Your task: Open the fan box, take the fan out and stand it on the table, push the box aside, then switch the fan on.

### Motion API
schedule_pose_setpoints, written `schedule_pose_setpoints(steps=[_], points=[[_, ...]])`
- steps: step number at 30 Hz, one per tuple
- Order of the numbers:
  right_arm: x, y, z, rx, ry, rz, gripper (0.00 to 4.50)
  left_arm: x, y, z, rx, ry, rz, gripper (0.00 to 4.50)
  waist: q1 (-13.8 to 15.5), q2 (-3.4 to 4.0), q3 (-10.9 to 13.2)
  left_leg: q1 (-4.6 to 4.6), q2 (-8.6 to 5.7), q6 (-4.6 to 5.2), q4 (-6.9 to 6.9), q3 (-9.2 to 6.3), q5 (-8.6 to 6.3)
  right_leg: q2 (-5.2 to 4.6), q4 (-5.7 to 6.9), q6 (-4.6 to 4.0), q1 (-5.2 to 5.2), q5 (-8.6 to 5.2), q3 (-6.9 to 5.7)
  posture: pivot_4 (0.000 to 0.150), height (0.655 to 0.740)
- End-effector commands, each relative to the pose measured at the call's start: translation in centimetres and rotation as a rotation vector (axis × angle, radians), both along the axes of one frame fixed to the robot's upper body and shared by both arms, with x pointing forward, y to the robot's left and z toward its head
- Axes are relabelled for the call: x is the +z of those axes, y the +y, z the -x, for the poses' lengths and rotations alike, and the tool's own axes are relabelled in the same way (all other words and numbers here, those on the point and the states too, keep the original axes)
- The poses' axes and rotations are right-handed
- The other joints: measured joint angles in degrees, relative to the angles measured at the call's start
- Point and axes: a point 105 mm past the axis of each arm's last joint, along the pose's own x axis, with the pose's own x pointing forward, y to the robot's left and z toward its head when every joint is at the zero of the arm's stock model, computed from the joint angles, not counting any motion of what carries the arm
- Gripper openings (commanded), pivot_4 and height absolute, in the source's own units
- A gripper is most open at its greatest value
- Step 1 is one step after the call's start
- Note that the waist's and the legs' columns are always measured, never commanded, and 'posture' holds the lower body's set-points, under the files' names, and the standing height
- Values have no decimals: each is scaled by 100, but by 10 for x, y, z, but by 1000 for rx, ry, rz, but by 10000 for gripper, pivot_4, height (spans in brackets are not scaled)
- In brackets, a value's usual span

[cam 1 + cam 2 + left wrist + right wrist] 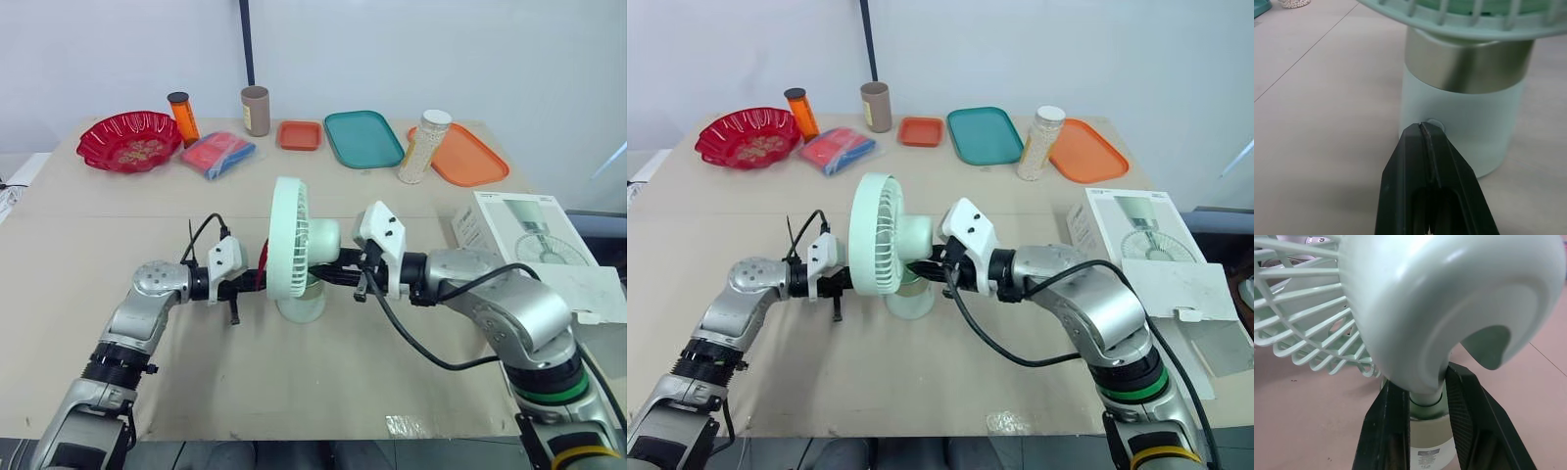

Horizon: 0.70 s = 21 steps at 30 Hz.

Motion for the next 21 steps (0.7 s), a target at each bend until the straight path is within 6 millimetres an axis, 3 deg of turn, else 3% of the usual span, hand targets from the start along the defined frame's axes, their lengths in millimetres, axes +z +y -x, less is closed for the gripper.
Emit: schedule_pose_setpoints(steps=[1, 21], points=[[-1, -2, -2, -5, 12, 12, 9180, 11, -2, -1, -13, -46, 9, 358, 0, 0, 0, 0, 0, 1, 0, 0, 0, 0, 0, 0, 0, 0, 0, 1500, 7400], [0, 1, -14, -33, 24, 9, 9180, 15, 0, 6, -21, -35, 31, 358, -5, 0, 0, 2, 0, 1, 2, 0, 0, 0, 7, 0, -1, 0, 1, 1500, 7400]])
